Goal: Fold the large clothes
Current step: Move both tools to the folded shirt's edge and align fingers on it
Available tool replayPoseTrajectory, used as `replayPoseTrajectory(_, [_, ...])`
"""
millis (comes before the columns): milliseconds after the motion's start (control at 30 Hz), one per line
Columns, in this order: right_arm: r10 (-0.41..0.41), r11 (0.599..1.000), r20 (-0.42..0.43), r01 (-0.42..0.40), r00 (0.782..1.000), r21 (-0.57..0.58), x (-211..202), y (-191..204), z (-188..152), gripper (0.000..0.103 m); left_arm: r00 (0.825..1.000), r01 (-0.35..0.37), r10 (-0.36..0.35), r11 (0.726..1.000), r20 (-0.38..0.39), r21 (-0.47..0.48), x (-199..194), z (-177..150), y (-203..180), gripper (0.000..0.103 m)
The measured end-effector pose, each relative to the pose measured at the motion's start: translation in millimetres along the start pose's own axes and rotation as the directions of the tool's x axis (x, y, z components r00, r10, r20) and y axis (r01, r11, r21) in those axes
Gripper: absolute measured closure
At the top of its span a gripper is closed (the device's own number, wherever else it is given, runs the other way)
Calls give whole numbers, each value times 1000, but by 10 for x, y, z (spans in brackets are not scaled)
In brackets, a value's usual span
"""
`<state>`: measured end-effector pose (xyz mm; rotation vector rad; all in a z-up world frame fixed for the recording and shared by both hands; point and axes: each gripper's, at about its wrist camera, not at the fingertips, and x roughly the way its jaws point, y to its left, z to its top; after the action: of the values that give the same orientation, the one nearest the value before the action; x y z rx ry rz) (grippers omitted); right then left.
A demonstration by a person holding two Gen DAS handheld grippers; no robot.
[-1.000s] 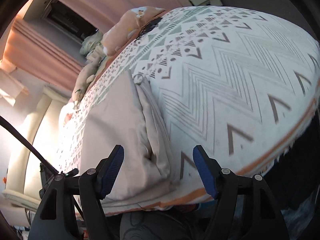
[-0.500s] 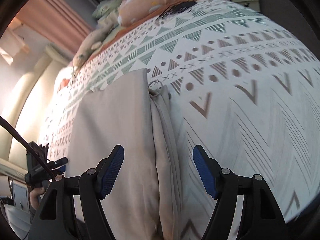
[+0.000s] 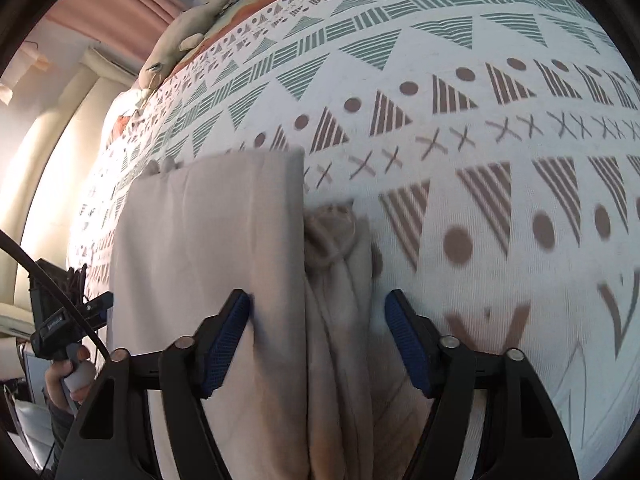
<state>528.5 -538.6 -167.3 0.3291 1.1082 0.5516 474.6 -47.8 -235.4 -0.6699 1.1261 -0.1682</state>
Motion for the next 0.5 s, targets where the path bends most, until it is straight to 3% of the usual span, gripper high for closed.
replayPoseTrajectory(33, [-7, 1000, 6, 7, 1000, 9, 19, -24, 39, 52, 1000, -4, 4, 1000, 3, 2, 7, 23, -4, 35])
replayPoseTrajectory(133, [12, 999, 27, -13, 1000, 41, 49, -115, 113, 62, 1000, -7, 7, 1000, 11, 0, 28, 104, 13, 40])
replayPoseTrajectory(267, [91, 994, 8, -91, 996, 66, 120, -205, 107, 63, 1000, 9, -9, 1000, 9, -14, 42, 143, 67, 41])
replayPoseTrajectory(367, [201, 975, -55, -194, 978, 105, 218, -280, 97, 62, 1000, 11, -11, 1000, 6, -17, 67, 172, 68, 41])
replayPoseTrajectory(500, [242, 967, -93, -232, 966, 102, 354, -264, 92, 56, 1000, 3, -3, 1000, 6, -11, 131, 243, 20, 41])
